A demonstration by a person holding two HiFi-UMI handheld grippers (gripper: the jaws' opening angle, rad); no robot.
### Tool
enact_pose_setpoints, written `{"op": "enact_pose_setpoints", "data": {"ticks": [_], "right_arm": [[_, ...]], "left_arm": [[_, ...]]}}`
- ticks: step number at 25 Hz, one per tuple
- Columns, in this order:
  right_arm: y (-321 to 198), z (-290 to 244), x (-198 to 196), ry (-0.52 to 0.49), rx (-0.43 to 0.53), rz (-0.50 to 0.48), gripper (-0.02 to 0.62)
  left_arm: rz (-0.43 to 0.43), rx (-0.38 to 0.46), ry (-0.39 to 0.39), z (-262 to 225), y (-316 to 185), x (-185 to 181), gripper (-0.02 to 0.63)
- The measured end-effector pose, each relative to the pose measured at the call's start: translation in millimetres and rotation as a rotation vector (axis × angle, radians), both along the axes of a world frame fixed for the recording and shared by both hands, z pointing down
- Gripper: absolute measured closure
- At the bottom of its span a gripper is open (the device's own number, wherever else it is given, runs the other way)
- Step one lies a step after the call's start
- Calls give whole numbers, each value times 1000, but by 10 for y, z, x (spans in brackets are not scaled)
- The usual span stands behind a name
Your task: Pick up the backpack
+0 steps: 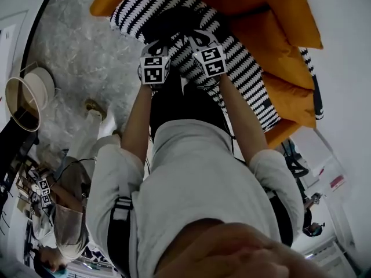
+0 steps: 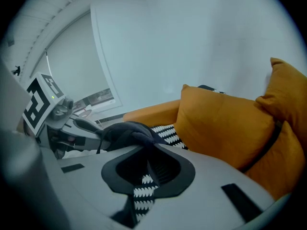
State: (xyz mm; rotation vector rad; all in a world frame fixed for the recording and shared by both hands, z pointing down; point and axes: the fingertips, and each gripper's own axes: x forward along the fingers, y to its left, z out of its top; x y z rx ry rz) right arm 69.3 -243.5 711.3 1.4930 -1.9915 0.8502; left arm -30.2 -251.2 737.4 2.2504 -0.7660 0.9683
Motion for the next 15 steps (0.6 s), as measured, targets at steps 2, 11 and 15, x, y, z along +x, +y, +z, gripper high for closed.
{"op": "enact_pose_setpoints", "data": {"ticks": [2, 11, 15], "right_arm": [[173, -77, 34, 6, 9, 2, 531], [798, -413, 293, 21, 55, 47, 532], [1128, -488, 412, 53, 46, 24, 532]], "left_arm": [[4, 8, 9, -73, 143, 37, 555], [-15, 25, 45, -386, 786, 277, 555], [-12, 12, 53, -484, 1098, 412, 555]]}}
